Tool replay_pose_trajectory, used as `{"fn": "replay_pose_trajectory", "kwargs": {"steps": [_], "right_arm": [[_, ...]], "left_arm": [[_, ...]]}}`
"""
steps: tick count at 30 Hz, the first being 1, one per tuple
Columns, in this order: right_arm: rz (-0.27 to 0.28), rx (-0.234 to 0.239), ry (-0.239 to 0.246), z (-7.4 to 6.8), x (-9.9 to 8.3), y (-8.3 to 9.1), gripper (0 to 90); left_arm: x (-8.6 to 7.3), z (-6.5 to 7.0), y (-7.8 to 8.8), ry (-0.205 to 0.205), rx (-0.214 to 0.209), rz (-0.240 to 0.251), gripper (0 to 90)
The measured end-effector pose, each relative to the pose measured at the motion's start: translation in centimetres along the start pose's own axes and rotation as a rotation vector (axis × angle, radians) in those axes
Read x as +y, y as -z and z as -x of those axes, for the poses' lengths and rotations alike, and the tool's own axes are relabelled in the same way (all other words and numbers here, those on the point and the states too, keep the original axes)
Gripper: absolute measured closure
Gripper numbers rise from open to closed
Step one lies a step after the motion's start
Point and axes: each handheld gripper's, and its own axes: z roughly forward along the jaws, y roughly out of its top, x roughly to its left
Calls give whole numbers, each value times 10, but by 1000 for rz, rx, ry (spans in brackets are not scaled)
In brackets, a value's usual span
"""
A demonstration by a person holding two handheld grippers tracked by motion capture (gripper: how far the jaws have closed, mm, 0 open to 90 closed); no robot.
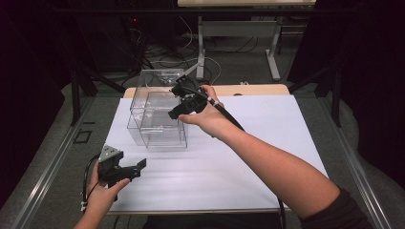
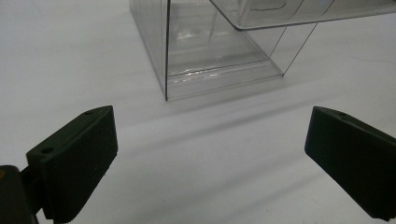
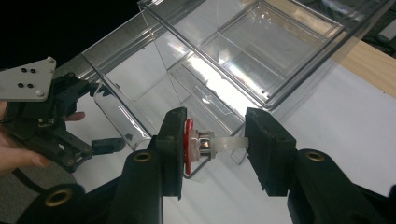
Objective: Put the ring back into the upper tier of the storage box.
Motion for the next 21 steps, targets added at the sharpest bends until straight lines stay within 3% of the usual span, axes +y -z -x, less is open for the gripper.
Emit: {"fn": "replay_pose_trajectory", "kwargs": {"steps": [21], "right_arm": [[-11,27,24,-18,10,-24,592]], "left_arm": [[-1,-1,0,2,1,2,27]]}}
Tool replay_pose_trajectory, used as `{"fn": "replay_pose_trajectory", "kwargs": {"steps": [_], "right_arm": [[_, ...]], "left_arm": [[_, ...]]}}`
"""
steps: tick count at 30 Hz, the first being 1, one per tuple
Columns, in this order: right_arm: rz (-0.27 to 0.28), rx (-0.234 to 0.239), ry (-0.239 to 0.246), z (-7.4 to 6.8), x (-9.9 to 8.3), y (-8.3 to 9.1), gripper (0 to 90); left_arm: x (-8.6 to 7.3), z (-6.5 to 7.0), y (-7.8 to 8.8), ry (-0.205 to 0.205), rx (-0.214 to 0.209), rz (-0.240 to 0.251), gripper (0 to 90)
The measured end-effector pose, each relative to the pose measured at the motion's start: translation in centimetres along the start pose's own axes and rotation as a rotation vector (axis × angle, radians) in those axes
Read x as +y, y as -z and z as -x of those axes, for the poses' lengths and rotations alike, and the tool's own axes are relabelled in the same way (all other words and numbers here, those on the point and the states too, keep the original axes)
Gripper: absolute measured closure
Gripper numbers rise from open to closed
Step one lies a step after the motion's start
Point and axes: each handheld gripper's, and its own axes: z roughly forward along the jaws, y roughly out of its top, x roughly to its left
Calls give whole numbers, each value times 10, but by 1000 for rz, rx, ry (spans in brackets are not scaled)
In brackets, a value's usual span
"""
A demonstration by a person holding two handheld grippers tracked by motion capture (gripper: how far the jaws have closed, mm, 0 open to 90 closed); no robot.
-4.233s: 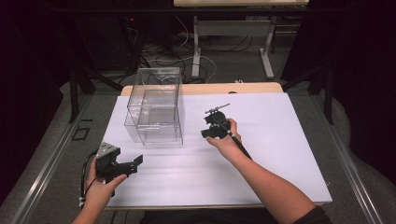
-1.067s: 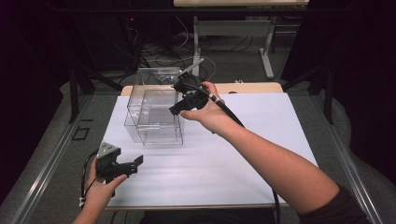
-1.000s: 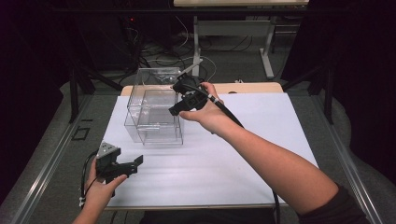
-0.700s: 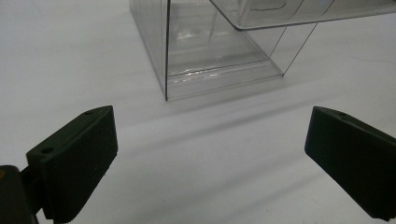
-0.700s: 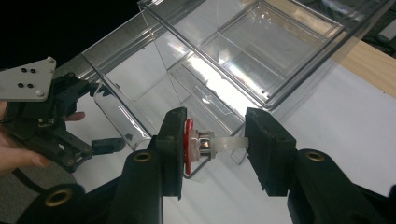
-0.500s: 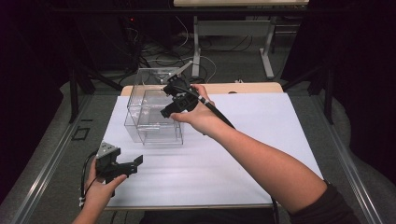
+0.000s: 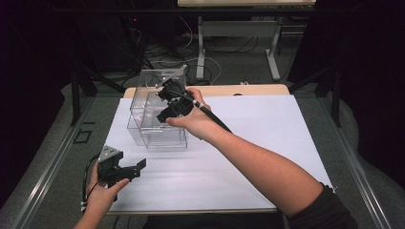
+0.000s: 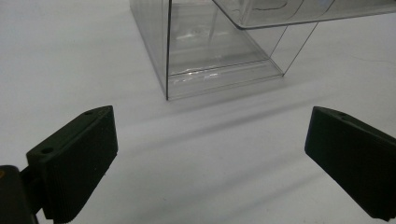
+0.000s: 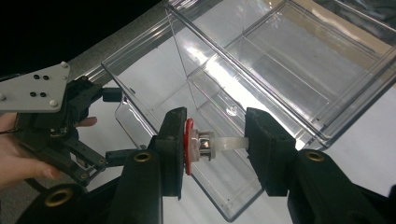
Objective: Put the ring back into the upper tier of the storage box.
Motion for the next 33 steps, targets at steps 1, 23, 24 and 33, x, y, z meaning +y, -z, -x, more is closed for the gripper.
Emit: {"fn": "replay_pose_trajectory", "kwargs": {"steps": [1,23,24,33], "right_arm": [[2,-6,-2,-1,0,-1,592],[-29,-16,-15,-1,4,-16,545],[-13,-16,-25,-2,4,-17,508],[-11,4,-45,-4,3,-12,400]], "left_arm": [[0,0,0,-1,-1,-3,27],[0,-1,0,-2,-4,-4,27],[0,-1,0,-4,-6,-6,27],[0,-1,0,-5,-5,-4,28]]}}
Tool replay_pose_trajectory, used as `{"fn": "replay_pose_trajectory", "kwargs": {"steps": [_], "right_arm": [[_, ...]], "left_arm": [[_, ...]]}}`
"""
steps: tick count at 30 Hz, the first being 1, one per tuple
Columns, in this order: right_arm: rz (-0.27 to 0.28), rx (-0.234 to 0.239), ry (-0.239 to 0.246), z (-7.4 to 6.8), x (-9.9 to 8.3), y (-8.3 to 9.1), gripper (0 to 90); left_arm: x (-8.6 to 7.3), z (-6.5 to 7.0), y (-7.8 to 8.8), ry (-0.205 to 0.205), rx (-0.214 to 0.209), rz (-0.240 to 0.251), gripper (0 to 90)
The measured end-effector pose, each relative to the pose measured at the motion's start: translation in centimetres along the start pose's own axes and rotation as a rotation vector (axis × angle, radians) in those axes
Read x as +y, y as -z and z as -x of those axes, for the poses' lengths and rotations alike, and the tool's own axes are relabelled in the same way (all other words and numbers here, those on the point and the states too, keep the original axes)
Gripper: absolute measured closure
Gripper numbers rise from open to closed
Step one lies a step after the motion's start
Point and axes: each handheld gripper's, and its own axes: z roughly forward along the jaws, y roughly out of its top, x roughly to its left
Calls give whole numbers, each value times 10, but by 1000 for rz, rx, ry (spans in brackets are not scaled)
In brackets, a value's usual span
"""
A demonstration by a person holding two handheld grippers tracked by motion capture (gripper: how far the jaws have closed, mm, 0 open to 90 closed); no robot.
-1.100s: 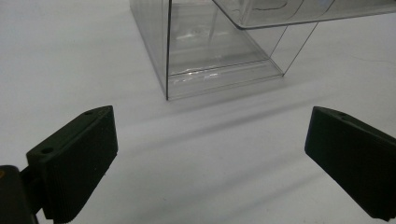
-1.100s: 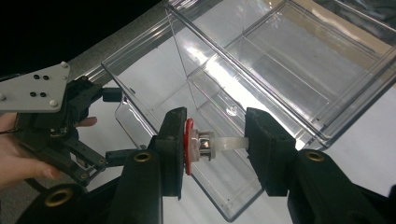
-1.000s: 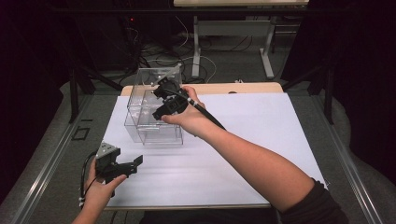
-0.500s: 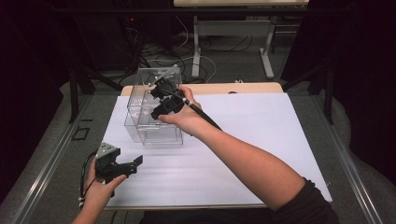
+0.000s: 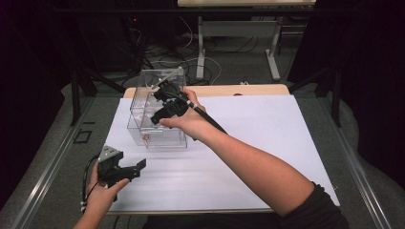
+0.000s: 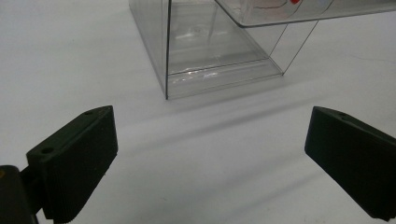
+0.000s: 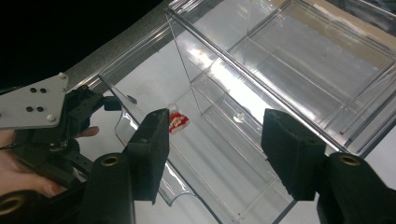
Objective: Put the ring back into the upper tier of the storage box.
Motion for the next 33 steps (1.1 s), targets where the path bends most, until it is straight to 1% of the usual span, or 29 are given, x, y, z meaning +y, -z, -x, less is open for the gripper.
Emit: {"fn": "replay_pose_trajectory", "kwargs": {"steps": [1,2,5,6,7,8,9,11,12,13,15,18,19,20,21,22,23,24,28,29,31,33], "right_arm": [[14,-3,0,0,0,0,390],[14,4,-2,1,0,1,379],[19,2,-9,1,0,3,356],[32,11,-4,2,-1,3,347],[13,14,-3,3,-1,7,326],[29,10,-10,2,-2,7,317],[11,13,-4,2,-3,9,304],[17,9,-6,2,-4,9,288],[8,18,-4,3,-4,11,276],[18,18,-5,4,-6,11,265],[6,19,0,5,-7,14,241],[13,21,-3,8,-10,18,226],[3,20,4,10,-11,20,219],[27,18,4,11,-13,20,212],[25,20,2,13,-14,22,205],[12,18,1,15,-16,25,199],[28,15,0,16,-17,26,192],[25,12,-1,19,-19,28,186],[30,9,-15,28,-26,36,158],[41,13,-27,34,-30,39,153],[42,15,-31,37,-32,42,152],[43,1,-30,42,-37,45,151]], "left_arm": [[0,0,0,1,1,0,28],[0,0,0,2,-1,-3,28],[0,0,0,3,-3,-1,28],[0,0,0,3,-3,0,28],[0,0,0,4,-5,-3,28],[0,0,0,4,-6,-1,27],[0,0,0,3,-6,-1,28],[0,0,0,4,-6,0,27],[0,1,0,7,-6,3,28],[0,1,0,7,-6,3,28],[0,1,0,-2,-3,1,28],[1,1,0,-5,-3,-2,27],[0,0,0,-6,-3,0,27],[0,0,0,-4,-2,-3,28],[0,0,-1,-4,-2,-2,28],[0,0,-1,-4,-2,-5,27],[0,0,0,-5,-4,-8,28],[1,1,0,-7,-5,-8,27],[0,1,0,-4,-6,-7,27],[0,1,0,-4,-6,-7,28],[0,1,-1,-3,-6,-5,27],[1,1,0,-4,-7,-10,27]]}}
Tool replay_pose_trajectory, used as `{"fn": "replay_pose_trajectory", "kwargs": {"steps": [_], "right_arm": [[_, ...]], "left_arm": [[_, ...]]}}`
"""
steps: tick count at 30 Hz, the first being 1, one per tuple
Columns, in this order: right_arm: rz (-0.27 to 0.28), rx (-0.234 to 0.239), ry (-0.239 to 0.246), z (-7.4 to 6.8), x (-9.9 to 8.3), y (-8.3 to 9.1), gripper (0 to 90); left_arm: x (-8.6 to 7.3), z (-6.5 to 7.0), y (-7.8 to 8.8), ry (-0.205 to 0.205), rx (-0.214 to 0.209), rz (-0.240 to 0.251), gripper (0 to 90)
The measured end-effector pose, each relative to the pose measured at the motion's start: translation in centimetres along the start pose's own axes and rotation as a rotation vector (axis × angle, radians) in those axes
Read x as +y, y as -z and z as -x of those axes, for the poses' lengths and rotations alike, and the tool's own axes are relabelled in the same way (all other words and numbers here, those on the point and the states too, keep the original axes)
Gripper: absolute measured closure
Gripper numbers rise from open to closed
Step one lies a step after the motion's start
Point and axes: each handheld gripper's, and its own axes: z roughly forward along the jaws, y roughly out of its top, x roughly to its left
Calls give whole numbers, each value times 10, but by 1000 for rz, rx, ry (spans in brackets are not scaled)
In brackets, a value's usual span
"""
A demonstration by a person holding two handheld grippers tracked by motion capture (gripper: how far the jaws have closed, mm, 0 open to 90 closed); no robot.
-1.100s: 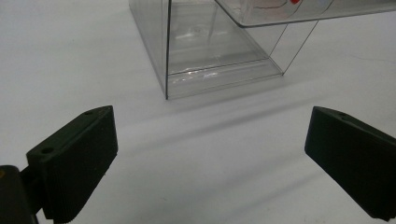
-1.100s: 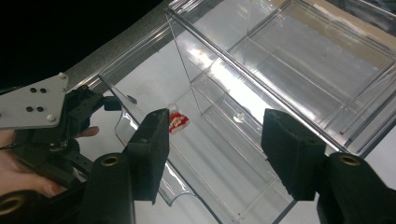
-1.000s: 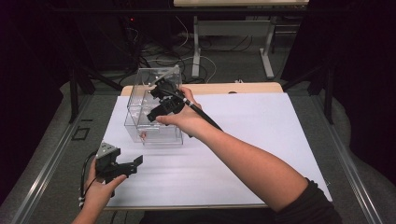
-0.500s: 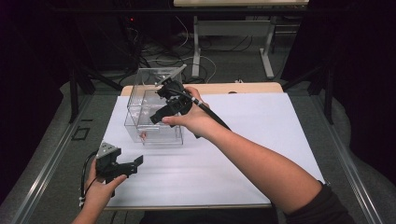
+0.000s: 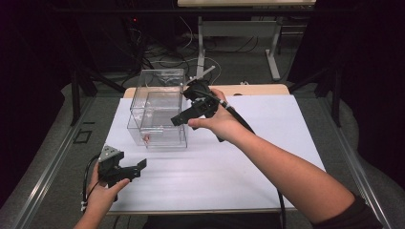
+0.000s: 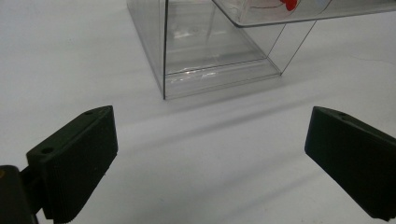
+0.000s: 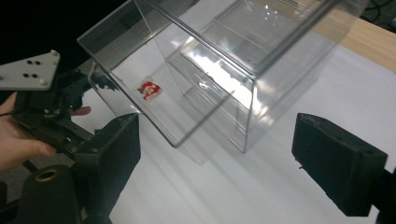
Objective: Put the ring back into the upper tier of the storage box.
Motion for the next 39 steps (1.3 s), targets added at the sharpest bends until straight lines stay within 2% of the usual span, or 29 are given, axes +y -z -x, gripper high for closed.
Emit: {"fn": "replay_pose_trajectory", "kwargs": {"steps": [3,10,13,22,28,32,39], "right_arm": [[0,-21,-2,7,-7,4,147],[5,-35,-14,21,-24,10,107],[15,-52,-9,26,-33,12,85],[-4,-73,-13,36,-60,14,0],[-5,-73,-38,45,-78,14,0],[-7,-96,-41,52,-92,14,0],[17,-134,4,61,-117,12,0]], "left_arm": [[0,1,-1,0,1,2,27],[0,1,-1,0,3,4,27],[0,2,-2,0,7,9,27],[0,2,-1,2,4,5,28],[0,2,-1,6,4,4,27],[0,2,-1,7,3,4,27],[0,2,-1,6,5,3,28]]}}
